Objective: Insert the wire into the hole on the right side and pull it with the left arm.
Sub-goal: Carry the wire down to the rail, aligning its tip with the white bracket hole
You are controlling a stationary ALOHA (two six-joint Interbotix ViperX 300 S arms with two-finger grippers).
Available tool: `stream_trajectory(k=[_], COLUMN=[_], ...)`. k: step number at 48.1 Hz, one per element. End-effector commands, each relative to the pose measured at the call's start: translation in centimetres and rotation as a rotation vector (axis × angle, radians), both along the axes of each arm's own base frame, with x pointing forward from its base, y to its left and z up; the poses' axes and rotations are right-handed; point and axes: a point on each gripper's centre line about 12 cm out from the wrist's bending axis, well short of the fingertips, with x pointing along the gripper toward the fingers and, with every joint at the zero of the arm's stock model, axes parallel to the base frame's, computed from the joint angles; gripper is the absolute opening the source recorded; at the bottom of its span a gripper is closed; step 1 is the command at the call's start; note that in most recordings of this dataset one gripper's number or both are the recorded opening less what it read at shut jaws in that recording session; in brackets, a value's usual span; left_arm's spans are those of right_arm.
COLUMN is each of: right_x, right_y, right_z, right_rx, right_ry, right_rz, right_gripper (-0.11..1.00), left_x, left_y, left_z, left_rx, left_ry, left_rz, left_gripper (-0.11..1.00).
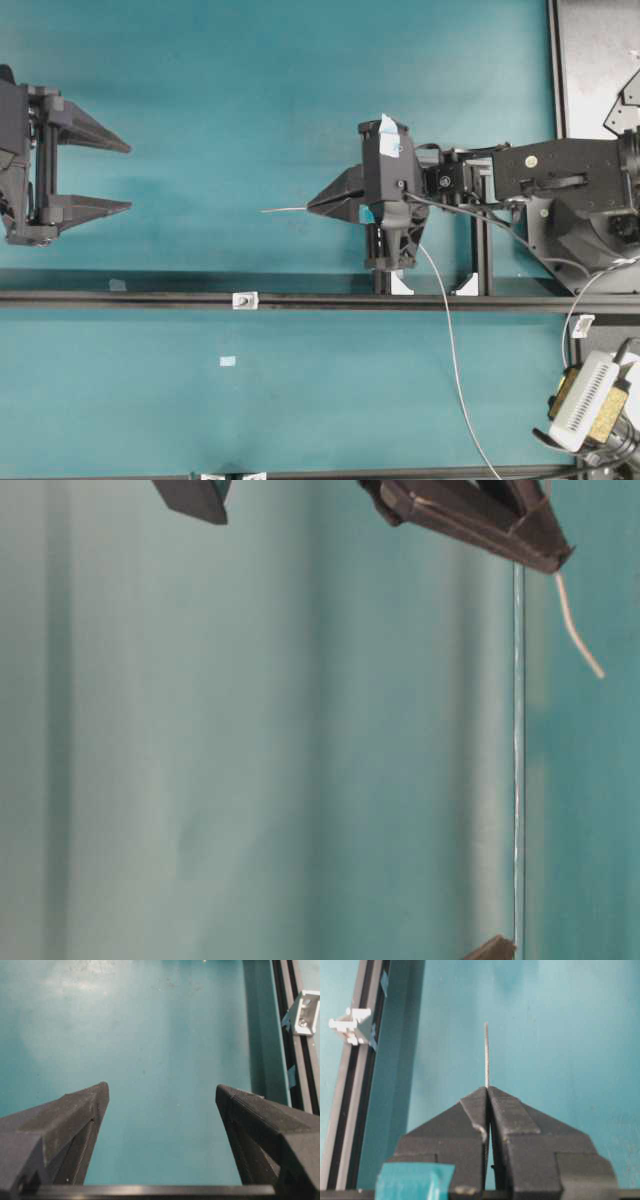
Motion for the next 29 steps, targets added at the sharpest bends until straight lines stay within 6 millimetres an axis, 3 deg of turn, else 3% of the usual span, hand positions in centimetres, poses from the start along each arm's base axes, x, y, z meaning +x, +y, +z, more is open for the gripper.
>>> stream_trajectory(k=[1, 9, 29], right_x=[0.0, -0.4, -1.6], right_y=[0.5, 1.9, 4.7], right_z=[0.8, 0.5, -0.3], right_rx=[0.004, 0.012, 0.100], right_ry=[-0.047, -0.115, -0.218], right_rz=[0.014, 0.055, 0.072], right_gripper=[0.04, 0.04, 0.04], left_x=[0.7, 1.1, 3.6], left_y=[-0.7, -1.9, -4.6], left_z=[1.0, 0.8, -2.0], left_rx=[-0.004, -0.022, -0.063], left_ry=[-0.049, -0.109, -0.190], left_rz=[-0.024, -0.057, -0.122], left_gripper=[0.83, 0.83, 0.83])
